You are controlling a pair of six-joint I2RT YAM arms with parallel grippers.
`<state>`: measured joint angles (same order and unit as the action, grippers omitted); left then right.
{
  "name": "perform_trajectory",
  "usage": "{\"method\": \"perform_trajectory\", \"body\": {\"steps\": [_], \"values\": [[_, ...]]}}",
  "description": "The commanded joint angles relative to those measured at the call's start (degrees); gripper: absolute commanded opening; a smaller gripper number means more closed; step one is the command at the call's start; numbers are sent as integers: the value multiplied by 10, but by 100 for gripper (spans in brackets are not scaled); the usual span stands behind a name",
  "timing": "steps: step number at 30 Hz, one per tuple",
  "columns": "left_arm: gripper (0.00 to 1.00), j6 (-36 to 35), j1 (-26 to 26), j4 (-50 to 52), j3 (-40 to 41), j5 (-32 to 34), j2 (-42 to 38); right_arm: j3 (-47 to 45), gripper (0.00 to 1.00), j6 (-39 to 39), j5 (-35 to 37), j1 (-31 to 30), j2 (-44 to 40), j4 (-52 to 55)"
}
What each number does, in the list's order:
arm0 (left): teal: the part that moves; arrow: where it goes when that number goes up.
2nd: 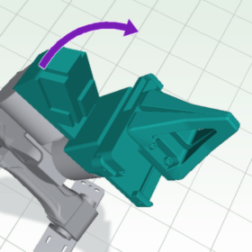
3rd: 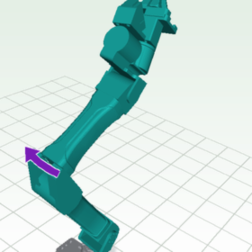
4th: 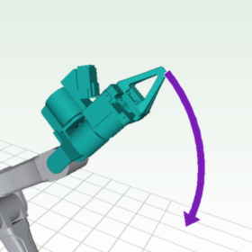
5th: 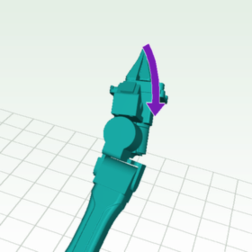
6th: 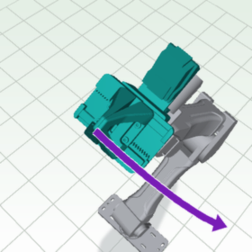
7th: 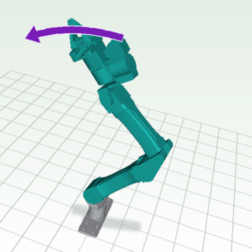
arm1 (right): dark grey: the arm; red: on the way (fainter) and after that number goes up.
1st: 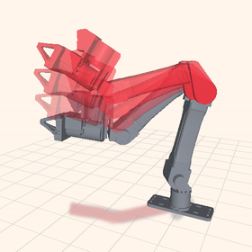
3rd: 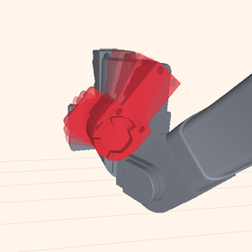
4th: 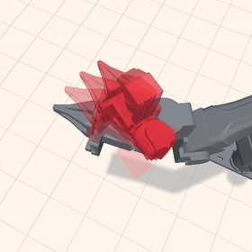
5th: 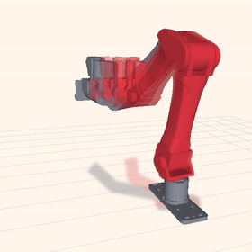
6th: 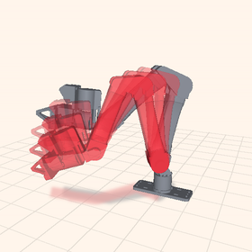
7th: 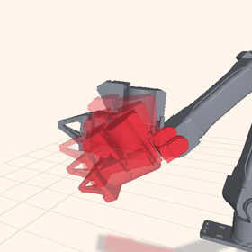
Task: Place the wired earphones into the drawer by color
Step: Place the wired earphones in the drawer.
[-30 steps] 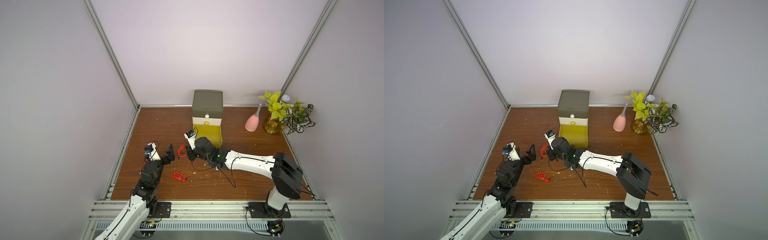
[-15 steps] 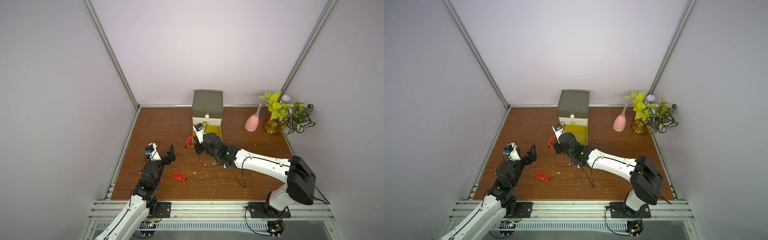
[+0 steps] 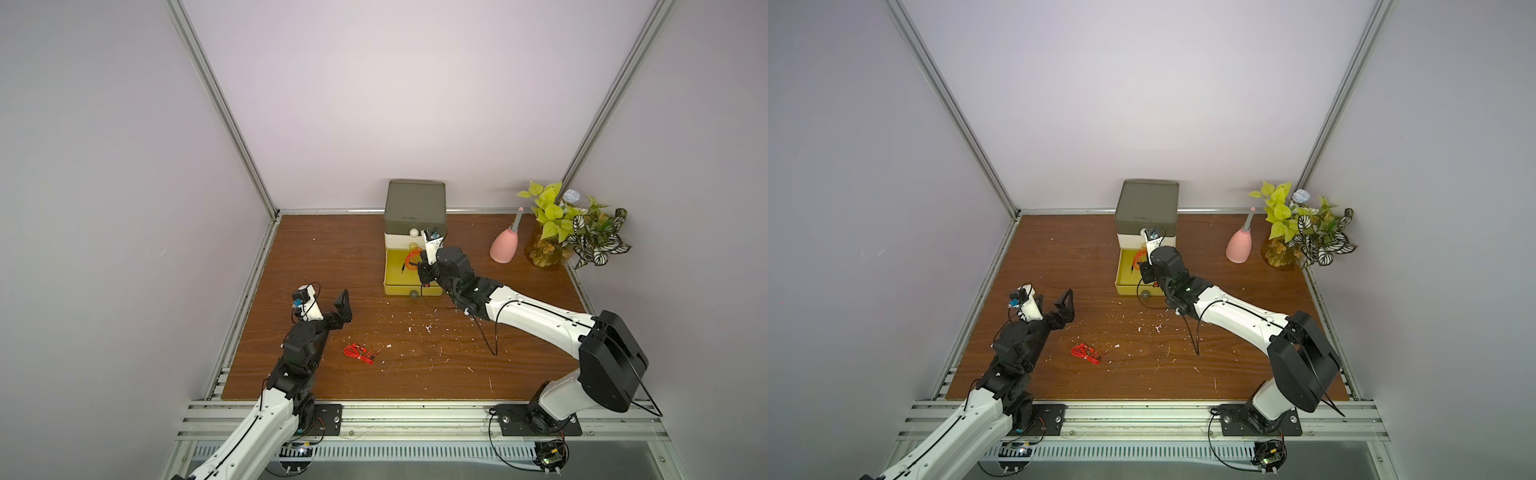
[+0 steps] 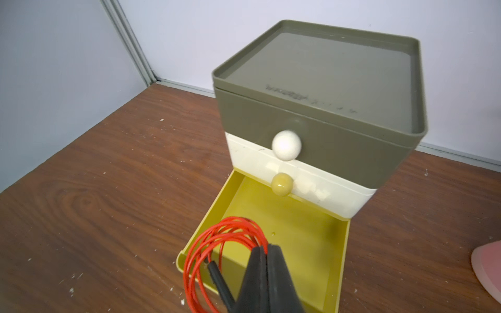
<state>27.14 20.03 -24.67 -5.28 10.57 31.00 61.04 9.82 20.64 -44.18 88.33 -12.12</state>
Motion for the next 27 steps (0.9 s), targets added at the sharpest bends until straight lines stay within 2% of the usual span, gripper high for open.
{"method": "perform_trajectory", "body": {"steps": [1,11,27], "values": [[99,-11,-6,-18,6,-6,3,-5,0,-9,-13,18,4,-45],[99,-15,-6,-19,7,-5,4,-8,0,-6,-33,52,55,-80],[99,-16,-6,-19,7,-5,3,-31,0,20,-53,66,108,-102]]}}
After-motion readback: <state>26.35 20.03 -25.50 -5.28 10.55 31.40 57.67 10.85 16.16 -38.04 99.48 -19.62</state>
